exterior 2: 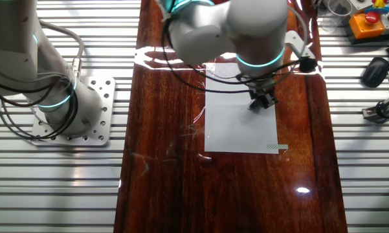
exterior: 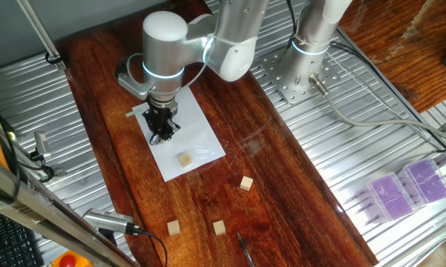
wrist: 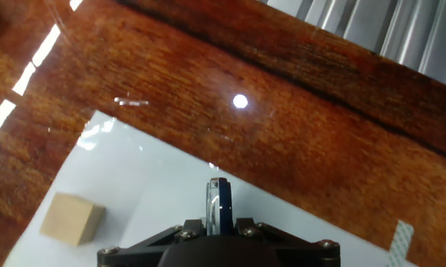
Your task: Use the correction tape on paper
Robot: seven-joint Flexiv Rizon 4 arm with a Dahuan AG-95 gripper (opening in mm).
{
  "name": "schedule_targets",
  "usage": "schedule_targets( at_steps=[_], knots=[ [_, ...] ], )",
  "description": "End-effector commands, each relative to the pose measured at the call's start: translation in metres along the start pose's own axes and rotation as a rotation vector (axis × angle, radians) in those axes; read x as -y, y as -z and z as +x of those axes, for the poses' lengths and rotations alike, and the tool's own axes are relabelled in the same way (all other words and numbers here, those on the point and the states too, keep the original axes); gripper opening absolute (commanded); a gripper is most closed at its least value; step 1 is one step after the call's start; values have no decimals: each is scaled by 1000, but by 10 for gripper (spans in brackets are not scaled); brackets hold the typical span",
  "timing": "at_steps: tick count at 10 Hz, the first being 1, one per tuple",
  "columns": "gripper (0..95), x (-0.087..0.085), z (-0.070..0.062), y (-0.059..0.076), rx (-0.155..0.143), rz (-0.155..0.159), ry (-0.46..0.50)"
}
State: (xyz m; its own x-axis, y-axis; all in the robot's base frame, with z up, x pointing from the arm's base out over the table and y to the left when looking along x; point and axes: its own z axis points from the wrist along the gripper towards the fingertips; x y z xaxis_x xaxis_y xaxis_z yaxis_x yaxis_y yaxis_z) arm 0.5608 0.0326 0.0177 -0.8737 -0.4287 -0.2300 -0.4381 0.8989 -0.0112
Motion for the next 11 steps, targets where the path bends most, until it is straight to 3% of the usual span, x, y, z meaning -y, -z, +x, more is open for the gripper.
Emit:
schedule_targets(
  at_steps=[1, 5, 6, 9, 11],
  knots=[
    [0, 1, 3, 2, -26, 17, 1],
    [0, 0, 17, 7, -52, 16, 11],
    [0, -1, 26, 10, -60, 17, 15],
    [0, -6, 40, 11, -59, 24, 20],
    [0, -6, 40, 8, -48, 27, 22]
  ],
)
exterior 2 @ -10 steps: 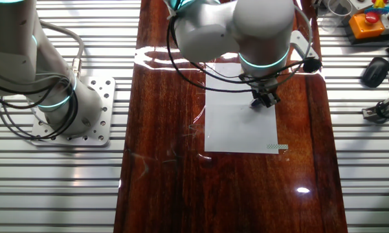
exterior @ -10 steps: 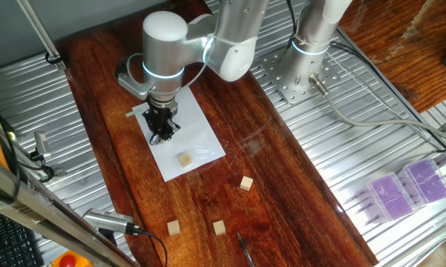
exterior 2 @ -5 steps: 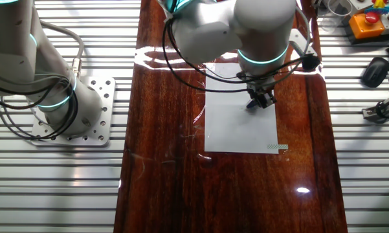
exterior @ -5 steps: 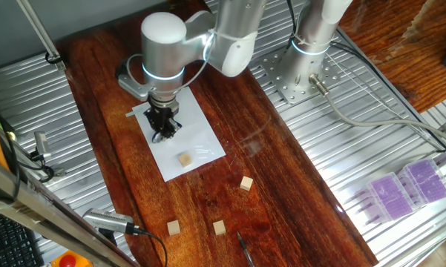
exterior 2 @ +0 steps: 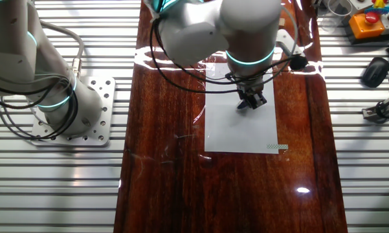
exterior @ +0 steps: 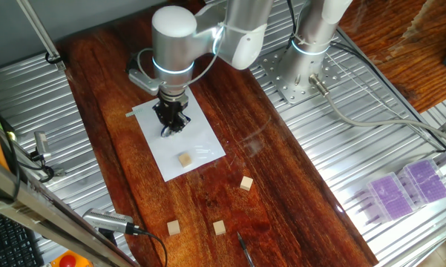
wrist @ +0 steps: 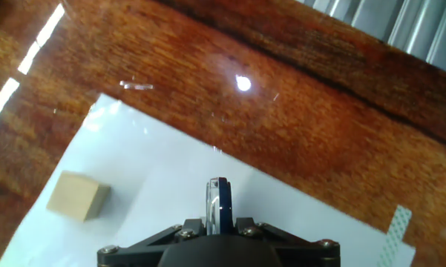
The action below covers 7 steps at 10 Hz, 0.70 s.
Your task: Use the correction tape on paper
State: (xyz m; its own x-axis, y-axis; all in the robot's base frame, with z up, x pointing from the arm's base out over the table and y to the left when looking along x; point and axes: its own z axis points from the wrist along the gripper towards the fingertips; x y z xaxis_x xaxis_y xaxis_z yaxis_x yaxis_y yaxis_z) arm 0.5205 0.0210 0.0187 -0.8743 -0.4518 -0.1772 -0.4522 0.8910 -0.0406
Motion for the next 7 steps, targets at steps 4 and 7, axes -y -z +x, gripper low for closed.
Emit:
schedule_targets(
  at_steps=[4, 7],
  knots=[
    [0, 3, -10, -8, 30, -1, -6],
    [0, 4, -27, -12, 51, 1, -19]
  ],
)
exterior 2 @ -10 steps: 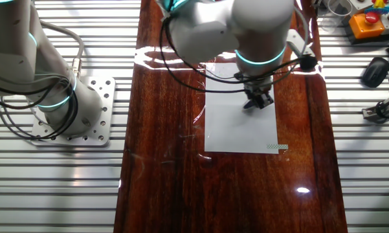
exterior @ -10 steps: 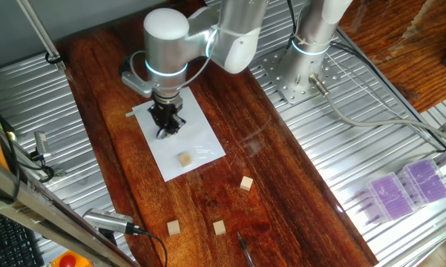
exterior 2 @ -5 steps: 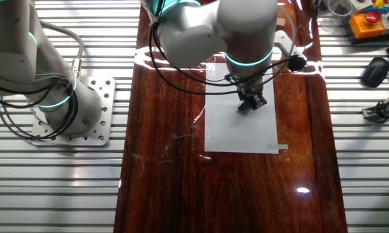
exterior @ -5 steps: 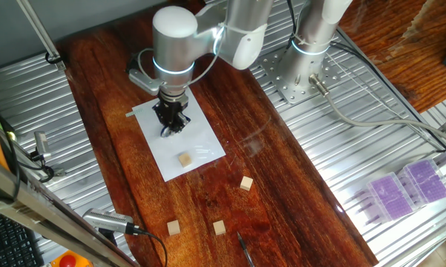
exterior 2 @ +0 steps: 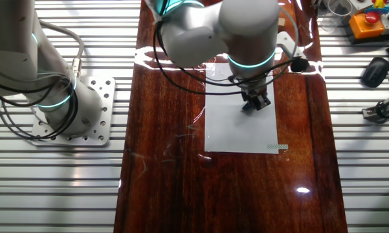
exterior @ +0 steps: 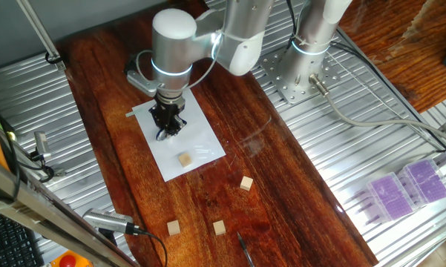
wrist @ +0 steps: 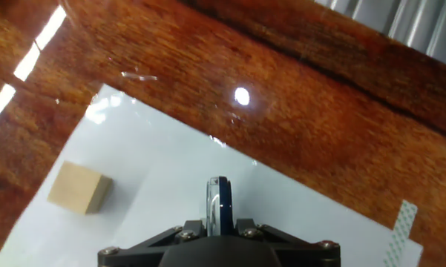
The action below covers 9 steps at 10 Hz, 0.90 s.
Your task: Use the correction tape on paper
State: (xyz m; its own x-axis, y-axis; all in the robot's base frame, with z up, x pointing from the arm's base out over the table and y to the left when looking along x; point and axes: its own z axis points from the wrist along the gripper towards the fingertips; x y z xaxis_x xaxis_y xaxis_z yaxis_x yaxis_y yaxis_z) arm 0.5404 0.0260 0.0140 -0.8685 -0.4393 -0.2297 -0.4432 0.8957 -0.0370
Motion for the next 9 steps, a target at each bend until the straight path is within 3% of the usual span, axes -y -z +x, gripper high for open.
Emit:
schedule_targets(
  at_steps=[1, 4, 6, 9],
  knots=[
    [0, 2, -11, -3, 3, -4, -4],
    [0, 3, -15, 0, -5, -11, -8],
    [0, 4, -14, 2, -27, -15, -12],
    [0, 8, -8, 16, -14, -27, -5]
  ],
)
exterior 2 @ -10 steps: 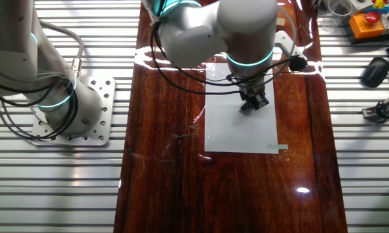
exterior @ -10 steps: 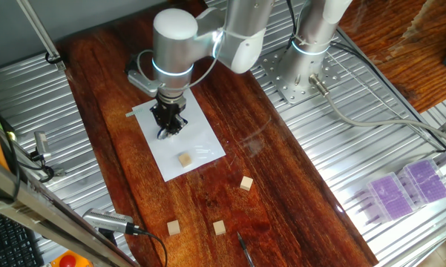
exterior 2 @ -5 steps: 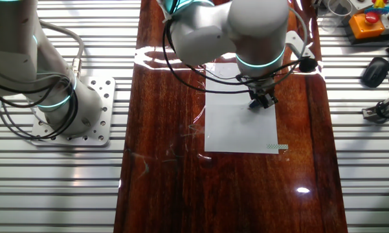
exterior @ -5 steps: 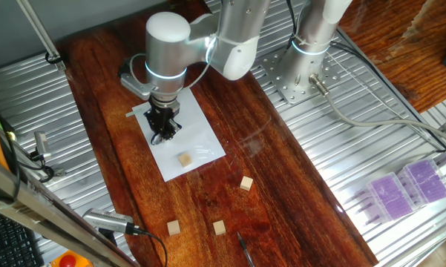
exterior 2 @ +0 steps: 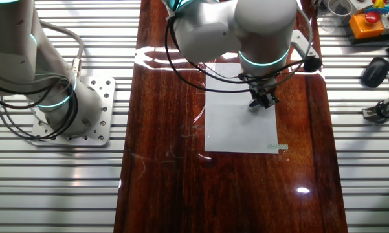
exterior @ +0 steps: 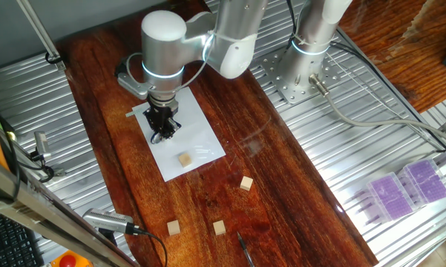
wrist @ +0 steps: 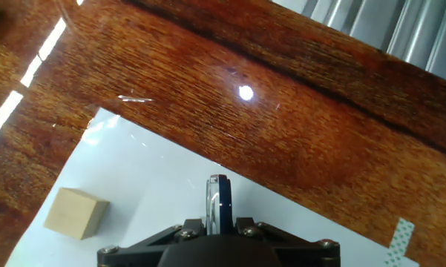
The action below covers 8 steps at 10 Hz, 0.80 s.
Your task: Use the correction tape on paper
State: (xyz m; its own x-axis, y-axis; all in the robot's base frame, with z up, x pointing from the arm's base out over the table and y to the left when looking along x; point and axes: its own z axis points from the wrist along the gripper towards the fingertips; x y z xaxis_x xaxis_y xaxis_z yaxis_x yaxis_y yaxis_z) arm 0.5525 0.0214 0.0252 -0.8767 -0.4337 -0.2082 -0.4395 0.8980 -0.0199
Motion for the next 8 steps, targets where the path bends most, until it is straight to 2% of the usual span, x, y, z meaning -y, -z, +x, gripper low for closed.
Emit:
schedule_targets(
  at_steps=[1, 3, 5, 7, 8],
  knots=[
    [0, -1, 5, 10, 19, -19, 5],
    [0, 1, 10, 15, 39, -28, 19],
    [0, 2, 13, 19, 85, -33, 18],
    [0, 2, 13, 19, 115, -27, 17],
    [0, 2, 13, 18, 120, -30, 14]
  ],
)
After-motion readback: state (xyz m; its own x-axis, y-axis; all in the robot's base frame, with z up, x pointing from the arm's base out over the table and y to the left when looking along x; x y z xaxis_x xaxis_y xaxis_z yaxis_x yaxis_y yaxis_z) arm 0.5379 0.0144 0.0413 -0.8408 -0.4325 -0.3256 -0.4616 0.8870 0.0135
